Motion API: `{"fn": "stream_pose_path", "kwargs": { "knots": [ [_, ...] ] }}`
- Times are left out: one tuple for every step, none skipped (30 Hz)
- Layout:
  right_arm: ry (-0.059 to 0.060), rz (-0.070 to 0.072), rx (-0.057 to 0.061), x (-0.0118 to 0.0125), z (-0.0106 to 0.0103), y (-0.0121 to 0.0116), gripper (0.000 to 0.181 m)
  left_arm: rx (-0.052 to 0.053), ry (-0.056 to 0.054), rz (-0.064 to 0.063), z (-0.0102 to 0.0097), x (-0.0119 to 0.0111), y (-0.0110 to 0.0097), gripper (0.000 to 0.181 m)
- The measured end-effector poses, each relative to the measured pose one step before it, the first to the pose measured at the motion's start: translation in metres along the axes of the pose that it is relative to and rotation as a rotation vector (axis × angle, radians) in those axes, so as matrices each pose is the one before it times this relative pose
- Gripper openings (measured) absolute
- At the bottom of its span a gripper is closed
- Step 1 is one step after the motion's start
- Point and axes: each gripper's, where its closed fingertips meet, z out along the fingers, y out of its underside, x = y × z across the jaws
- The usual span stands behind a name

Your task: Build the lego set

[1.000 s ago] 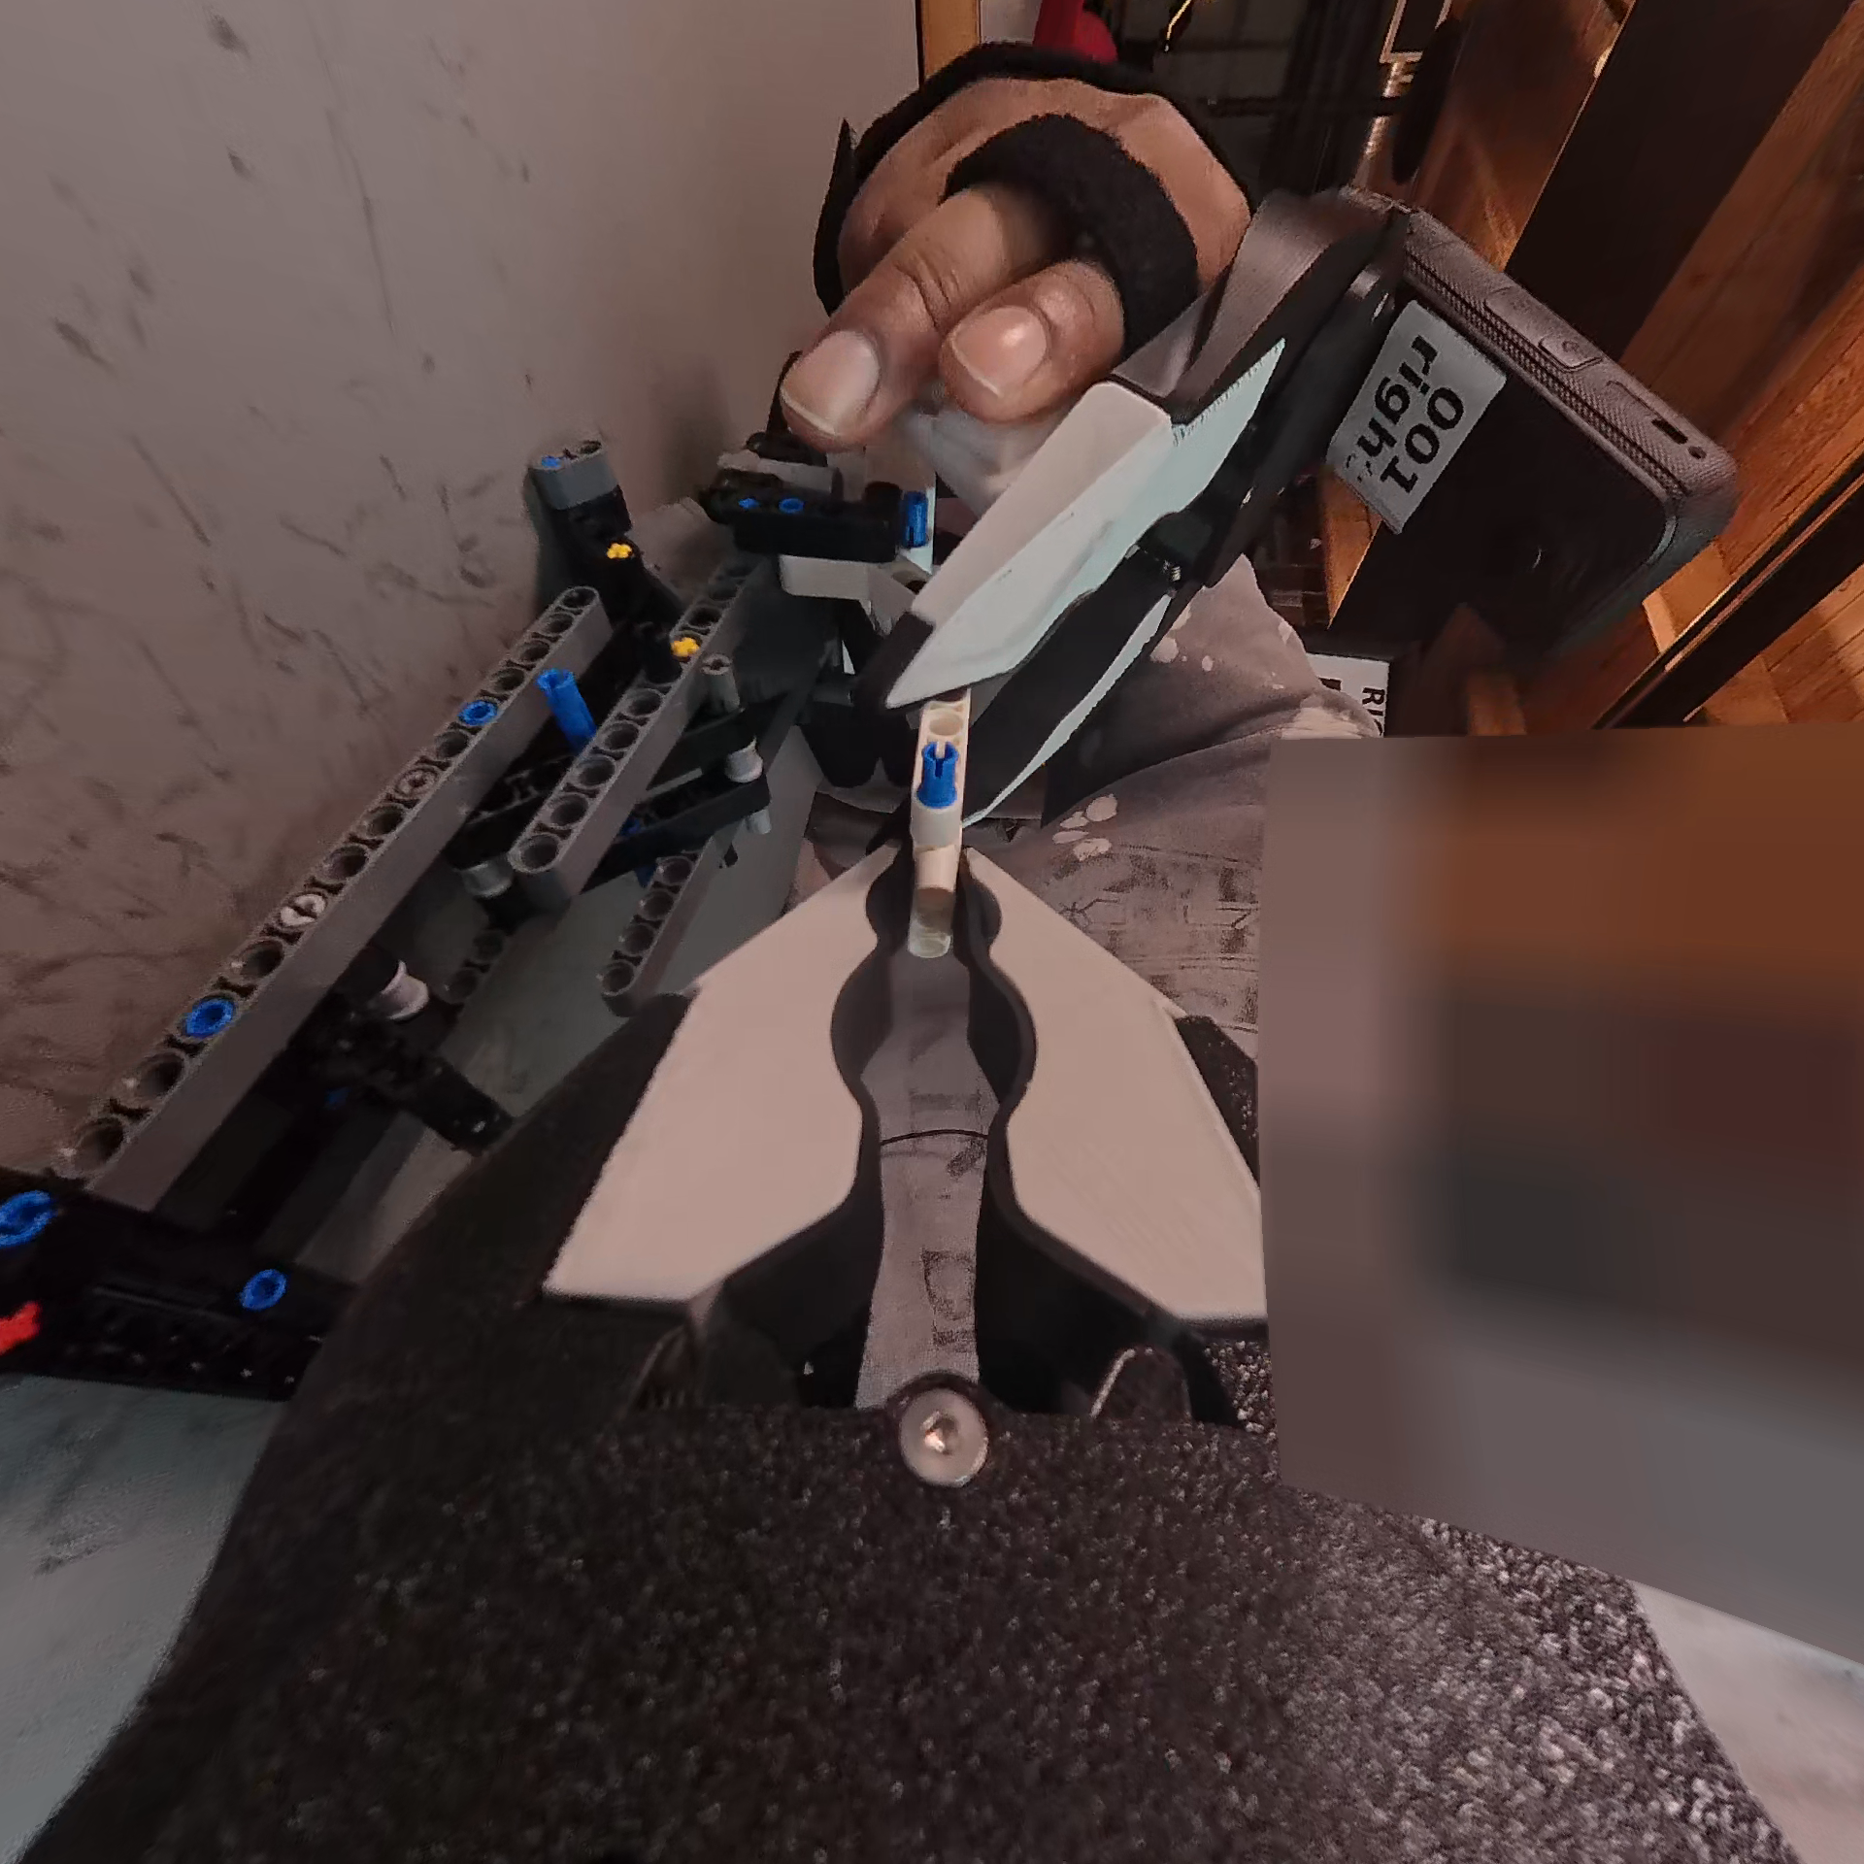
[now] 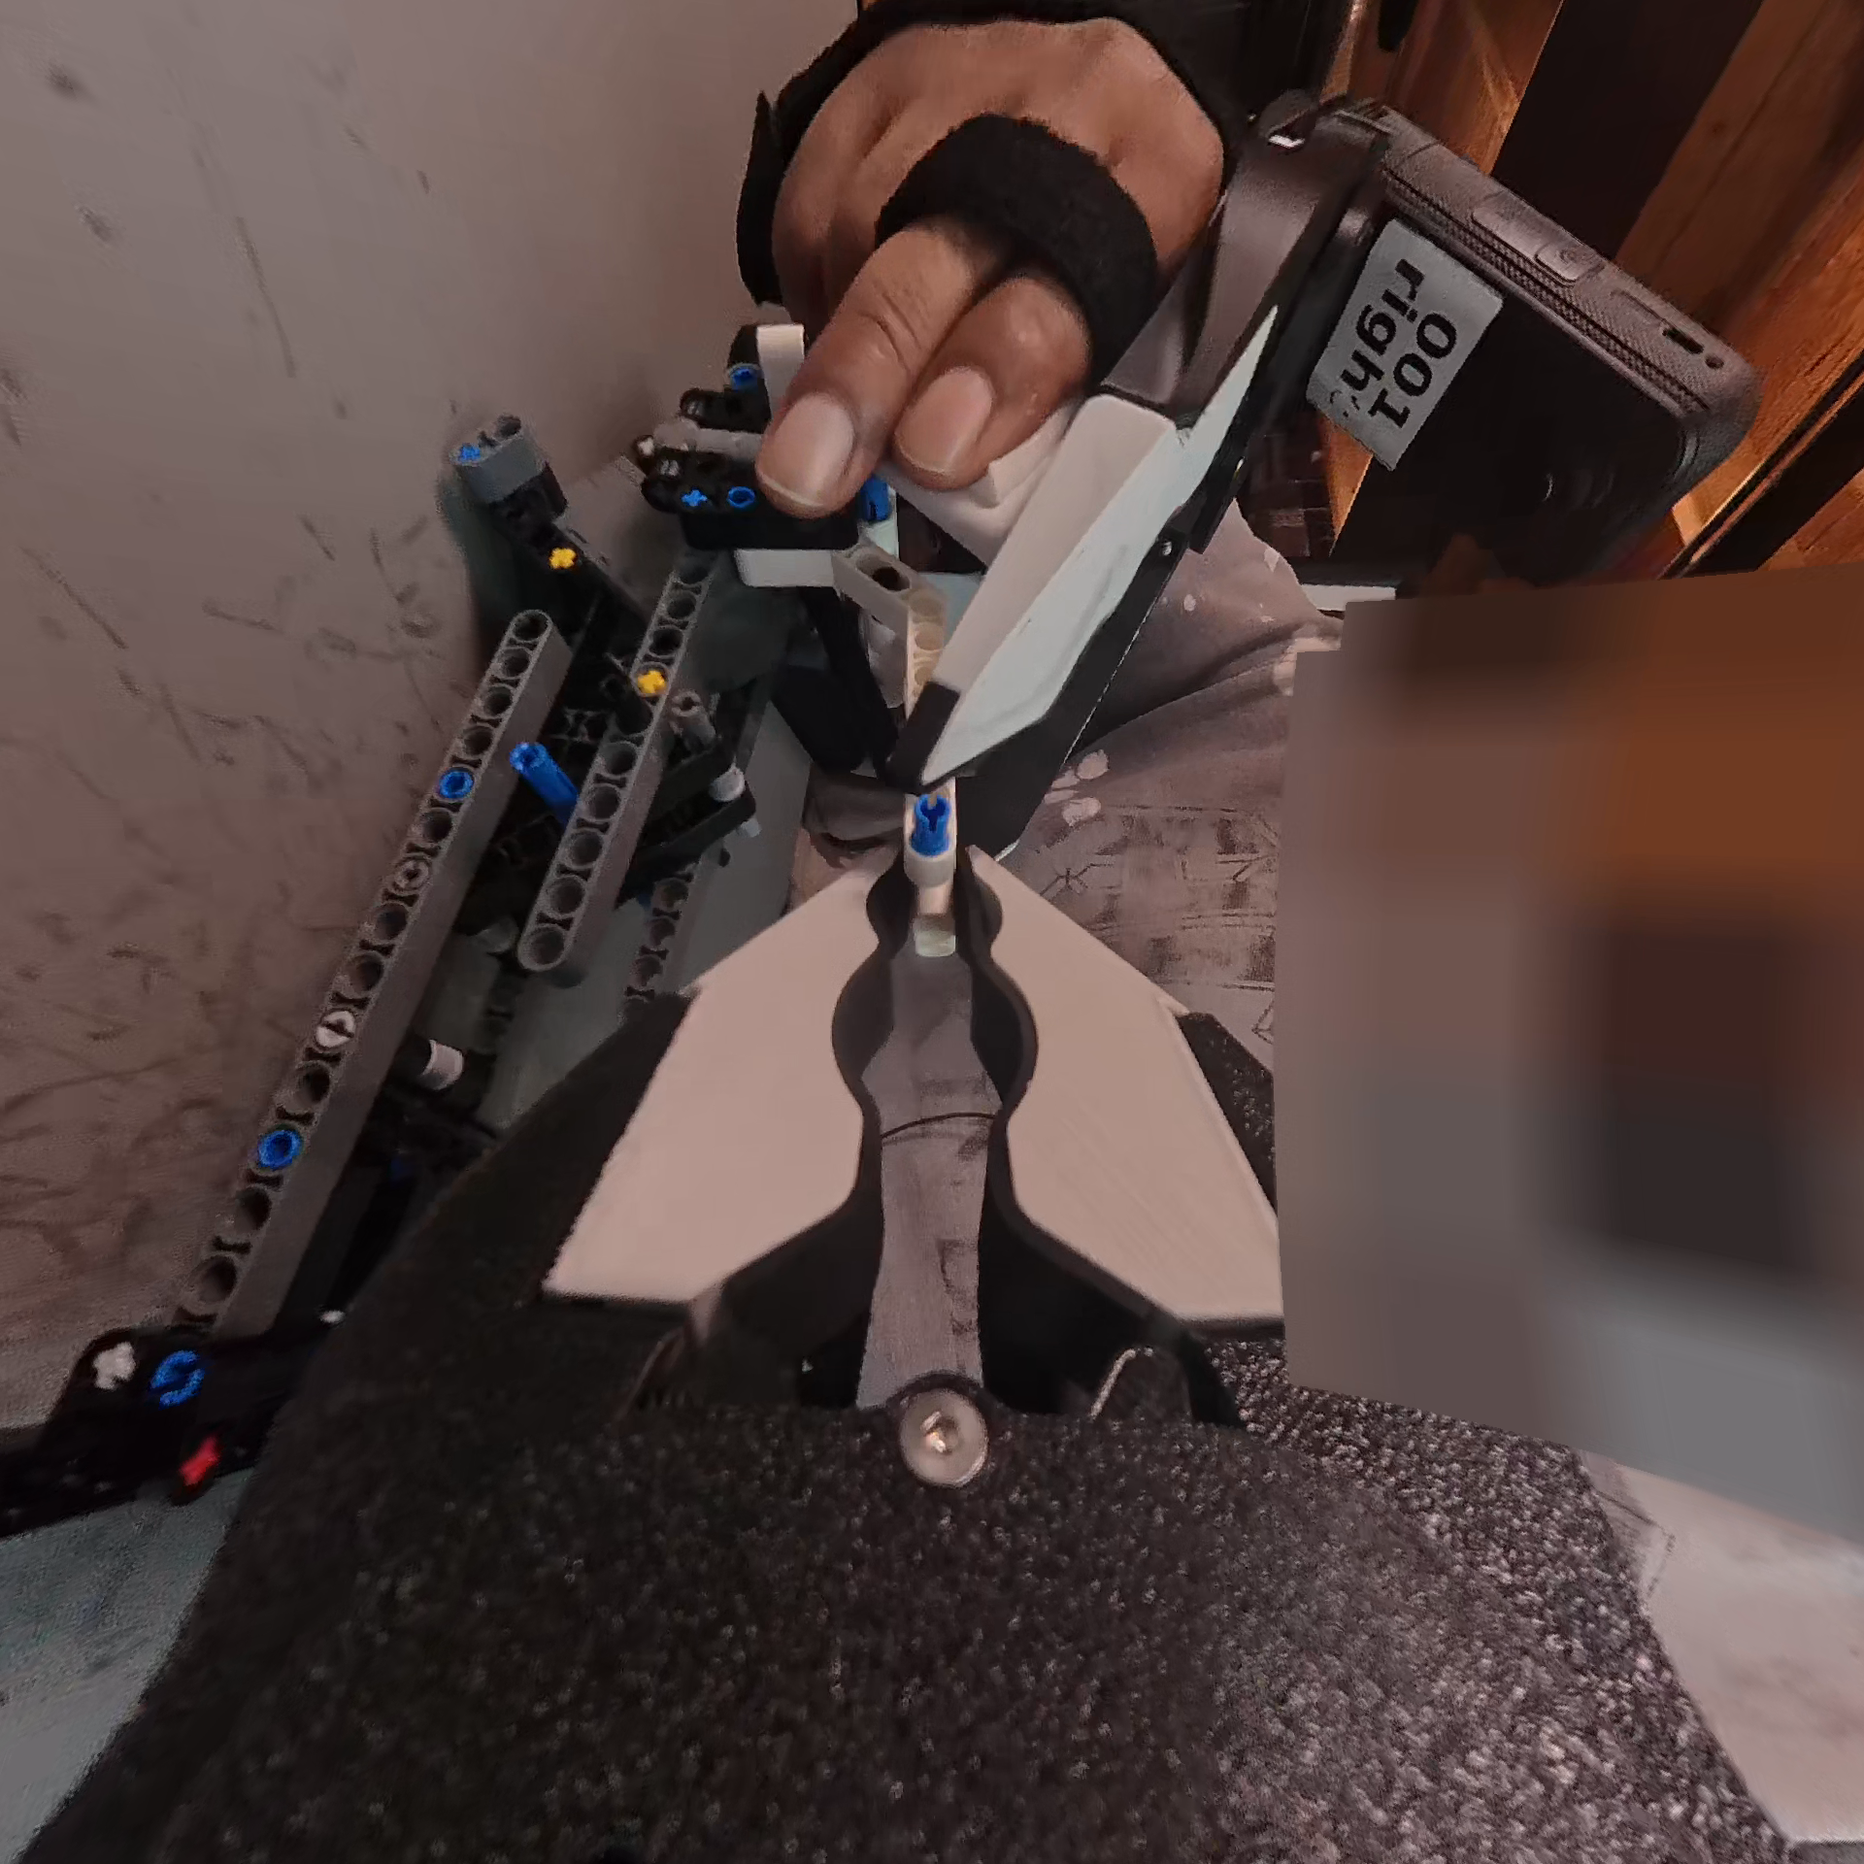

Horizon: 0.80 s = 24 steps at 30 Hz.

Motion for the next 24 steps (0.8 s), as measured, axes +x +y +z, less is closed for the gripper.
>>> {"fn": "stream_pose_path", "kwargs": {
  "knots": [
    [0.0153,0.0261,0.0151,0.00399,-0.00109,0.00032,0.048,0.0257,-0.0167,0.0401,-0.00313,0.00010,-0.00392,0.007],
    [0.0097,0.0327,0.0165,0.00256,-0.00102,-0.00003,0.048,0.0254,-0.0211,0.0508,-0.00450,-0.00021,-0.00306,0.008],
    [-0.0017,0.0278,0.0097,0.00099,-0.00170,0.00048,0.048,0.0334,-0.0262,0.0628,-0.00605,-0.00007,-0.00333,0.009],
    [0.0026,0.0161,0.0107,0.00107,-0.00231,0.00032,0.048,0.0387,-0.0372,0.0716,-0.00657,-0.00076,-0.00348,0.011],
    [0.0034,0.0247,0.0130,0.00108,-0.00228,-0.00022,0.048,0.0260,-0.0585,0.0838,-0.00600,-0.00276,-0.00153,0.019],
    [0.0039,0.0233,0.0126,0.00140,-0.00206,-0.00003,0.048,0.0174,-0.0746,0.1037,-0.00468,-0.00388,-0.00002,0.026],
    [0.0007,0.0225,0.0167,0.00101,-0.00180,-0.00050,0.048,0.0191,-0.0795,0.1151,-0.00323,-0.00347,-0.00005,0.030],
    [0.0010,0.0223,0.0158,0.00111,-0.00134,-0.00066,0.047,0.0172,-0.0674,0.1085,-0.00098,-0.00096,0.00001,0.035],
    [0.0006,0.0141,0.0099,0.00051,-0.00096,-0.00005,0.048,0.0123,-0.0556,0.0890,0.00097,0.00038,-0.00006,0.042],
    [-0.0070,0.0061,0.0111,-0.00073,-0.00075,-0.00016,0.047,0.0141,-0.0401,0.0709,0.00218,0.00145,-0.00114,0.053],
    [-0.0075,0.0093,0.0144,-0.00069,-0.00076,-0.00059,0.048,0.0191,-0.0289,0.0581,0.00268,0.00150,-0.00213,0.059],
    [-0.0122,0.0124,0.0132,-0.00135,-0.00014,-0.00050,0.048,0.0184,-0.0227,0.0474,0.00289,0.00053,-0.00196,0.063],
    [-0.0072,0.0044,0.0077,-0.00117,0.00078,0.00029,0.048,0.0170,-0.0099,0.0370,0.00279,0.00094,-0.00185,0.066],
    [0.0040,-0.0071,0.0027,-0.00029,0.00135,0.00047,0.048,0.0123,0.0063,0.0205,0.00236,0.00245,-0.00134,0.066],
    [-0.0012,-0.0100,-0.0009,-0.00166,0.00159,0.00048,0.048,0.0056,0.0104,0.0107,0.00236,0.00241,-0.00034,0.063],
    [-0.0004,-0.0109,-0.0018,-0.00178,0.00159,0.00049,0.048,0.0012,0.0096,0.0134,0.00235,0.00197,0.00068,0.058],
    [-0.0060,-0.0047,0.0042,-0.00264,0.00134,-0.00012,0.048,-0.0089,0.0082,0.0215,0.00175,0.00212,0.00215,0.049],
    [-0.0053,-0.0032,0.0012,-0.00264,0.00101,0.00064,0.048,-0.0094,-0.0017,0.0280,0.00043,0.00112,0.00210,0.049],
    [0.0054,-0.0108,0.0042,-0.00117,0.00058,0.00051,0.048,-0.0082,0.0005,0.0114,-0.00040,0.00126,0.00137,0.049],
    [0.0015,-0.0048,0.0045,-0.00170,0.00070,0.00020,0.048,-0.0073,0.0047,-0.0028,-0.00015,0.00132,0.00122,0.049],
    [-0.0005,-0.0035,0.0060,-0.00141,0.00032,-0.00013,0.048,0.0007,0.0042,-0.0006,-0.00015,0.00139,0.00060,0.049],
    [-0.0025,0.0008,0.0028,-0.00119,0.00006,0.00039,0.048,0.0024,-0.0023,0.0016,0.00034,0.00050,0.00082,0.049],
    [-0.0015,-0.0051,-0.0023,-0.00080,0.00012,0.00081,0.048,0.0020,-0.0013,-0.0018,0.00043,0.00091,0.00094,0.048],
    [-0.0001,-0.0048,-0.0039,-0.00078,0.00023,0.00056,0.048,0.0031,-0.0035,0.0012,-0.00003,0.00058,0.00064,0.048]
  ]
}}
